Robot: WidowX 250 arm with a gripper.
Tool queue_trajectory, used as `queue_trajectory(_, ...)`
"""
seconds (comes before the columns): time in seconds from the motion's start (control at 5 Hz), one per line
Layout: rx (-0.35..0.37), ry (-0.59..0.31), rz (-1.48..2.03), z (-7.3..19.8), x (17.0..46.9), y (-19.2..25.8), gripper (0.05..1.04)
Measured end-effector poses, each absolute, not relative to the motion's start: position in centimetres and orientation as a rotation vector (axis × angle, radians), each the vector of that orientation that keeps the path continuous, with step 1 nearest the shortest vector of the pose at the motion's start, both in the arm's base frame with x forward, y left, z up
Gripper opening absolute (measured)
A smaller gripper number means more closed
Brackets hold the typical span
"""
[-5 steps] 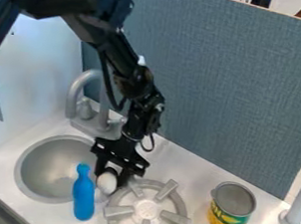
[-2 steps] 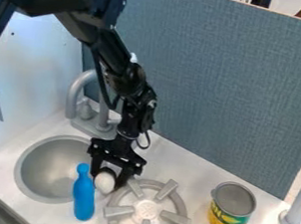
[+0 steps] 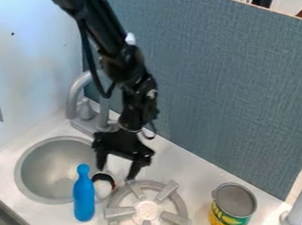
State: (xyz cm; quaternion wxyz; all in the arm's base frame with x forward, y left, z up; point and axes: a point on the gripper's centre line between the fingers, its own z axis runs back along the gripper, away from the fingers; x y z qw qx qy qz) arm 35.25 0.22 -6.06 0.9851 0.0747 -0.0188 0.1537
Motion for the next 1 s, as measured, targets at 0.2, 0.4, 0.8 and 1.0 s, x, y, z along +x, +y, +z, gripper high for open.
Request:
queue_trajectory(0.2,0.143,-0.055,0.280,-5.3,34.7,-0.9,0.991)
queue_trajectory(0.4,0.143,-0.055,0.228,-4.4,34.2,-1.9,0.991)
queue_trajectory(0.8,0.170,0.088,0.037,-4.1,32.0,-3.0,0.992)
queue_trajectory(1.0,0.185,0.140,0.016,-3.3,30.7,-2.6,0.993)
